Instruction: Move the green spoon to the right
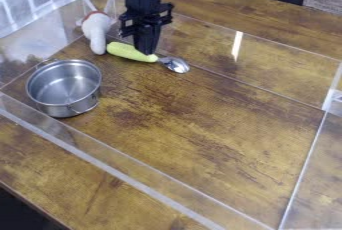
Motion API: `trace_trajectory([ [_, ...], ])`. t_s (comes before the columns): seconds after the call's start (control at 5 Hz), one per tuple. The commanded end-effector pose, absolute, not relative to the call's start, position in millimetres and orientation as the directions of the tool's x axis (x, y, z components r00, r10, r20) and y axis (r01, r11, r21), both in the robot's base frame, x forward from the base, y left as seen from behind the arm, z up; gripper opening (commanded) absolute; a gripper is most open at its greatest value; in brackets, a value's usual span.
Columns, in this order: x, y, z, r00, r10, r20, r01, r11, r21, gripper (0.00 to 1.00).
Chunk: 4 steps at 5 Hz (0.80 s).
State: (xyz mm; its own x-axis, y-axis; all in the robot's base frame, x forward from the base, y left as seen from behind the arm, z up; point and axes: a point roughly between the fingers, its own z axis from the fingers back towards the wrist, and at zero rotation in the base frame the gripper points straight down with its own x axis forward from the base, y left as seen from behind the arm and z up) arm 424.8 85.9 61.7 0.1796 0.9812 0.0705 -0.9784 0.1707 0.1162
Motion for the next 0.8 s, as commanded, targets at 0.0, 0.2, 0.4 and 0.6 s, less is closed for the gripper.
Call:
trace_trajectory([
  [0.0, 426, 92, 134.4, 0.094, 0.99, 0.104, -0.994, 0.098, -0.036, 0.0],
  [0.2, 422, 91, 149.9, 0.04, 0.995, 0.094, -0.997, 0.045, -0.058, 0.0],
  [0.4, 417, 86, 165.3, 0.004, 0.995, 0.095, -0.997, 0.011, -0.072, 0.0],
  [0.6, 411, 78, 174.5, 0.047, 0.994, 0.103, -0.996, 0.054, -0.069, 0.0],
])
